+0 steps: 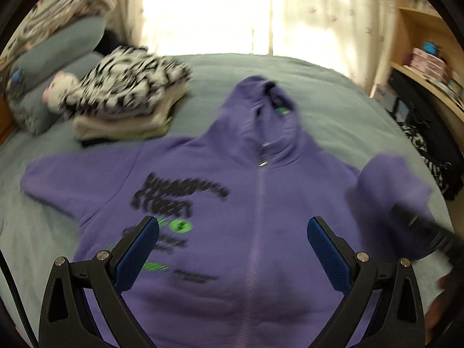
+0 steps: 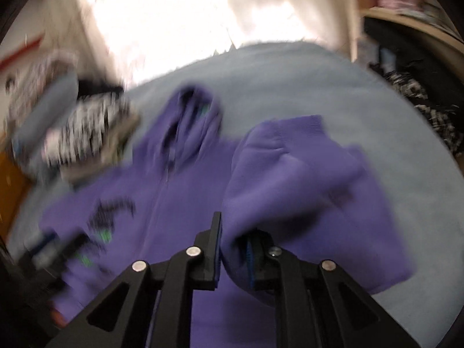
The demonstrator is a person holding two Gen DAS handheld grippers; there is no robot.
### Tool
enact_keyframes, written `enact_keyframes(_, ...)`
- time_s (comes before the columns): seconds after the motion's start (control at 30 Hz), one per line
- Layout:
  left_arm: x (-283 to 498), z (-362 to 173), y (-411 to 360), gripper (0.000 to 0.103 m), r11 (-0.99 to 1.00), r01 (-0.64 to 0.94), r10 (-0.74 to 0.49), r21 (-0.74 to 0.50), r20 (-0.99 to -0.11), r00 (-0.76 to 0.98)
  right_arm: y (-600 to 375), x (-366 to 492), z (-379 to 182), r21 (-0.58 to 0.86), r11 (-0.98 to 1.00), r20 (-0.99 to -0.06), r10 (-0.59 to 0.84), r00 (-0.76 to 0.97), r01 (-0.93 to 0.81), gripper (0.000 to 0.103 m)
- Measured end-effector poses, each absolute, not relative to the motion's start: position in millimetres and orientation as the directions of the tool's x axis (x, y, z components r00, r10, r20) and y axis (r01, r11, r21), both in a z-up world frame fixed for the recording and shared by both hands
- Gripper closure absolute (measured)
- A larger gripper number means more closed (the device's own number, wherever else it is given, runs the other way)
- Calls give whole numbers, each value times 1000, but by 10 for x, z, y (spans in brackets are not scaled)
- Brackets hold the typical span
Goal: Fold large clothes
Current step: 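Fold the held sleeve across the hoodie body toward the zipper with the right gripper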
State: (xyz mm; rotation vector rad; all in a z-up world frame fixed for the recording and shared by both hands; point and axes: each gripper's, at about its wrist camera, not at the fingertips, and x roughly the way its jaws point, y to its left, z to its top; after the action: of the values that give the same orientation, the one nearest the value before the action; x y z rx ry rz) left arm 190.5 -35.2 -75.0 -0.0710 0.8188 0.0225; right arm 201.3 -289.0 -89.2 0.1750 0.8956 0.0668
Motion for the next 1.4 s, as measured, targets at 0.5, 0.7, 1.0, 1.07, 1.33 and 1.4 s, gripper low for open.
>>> enact_keyframes(0.5,1914,-1119,-505,2,969,80,-238,-232,-806,542,-2759,1281,-973,169,986,-804,138,579,-1,52)
enact_keyframes(0.7,2019,-1188,-855,2,927,151,-374,-344,-810,451,-2933,1058,-992,228,971,-783,142,605,67,52)
enact_keyframes(1.0,2265,-1084,-1546,2,942,175,-333,-285,-843,422,-3028,925,-1113,224,970,-787,121,604,98,52)
enact_keyframes(1.07,2315,-1094,-1707,2,963,164,-263,-212,-866,426,-3045,911,-1138,225,969,-789,119,602,104,52)
enact_keyframes(1.33,2463,-970,-1927,83,954,277,-222,-113,-889,401,-3103,847,-1171,210,971,-795,100,598,116,52)
enact_keyframes(1.4,2457,-767,-1800,83,957,280,-208,-75,-851,482,-3112,838,-1162,205,972,-792,96,603,114,52)
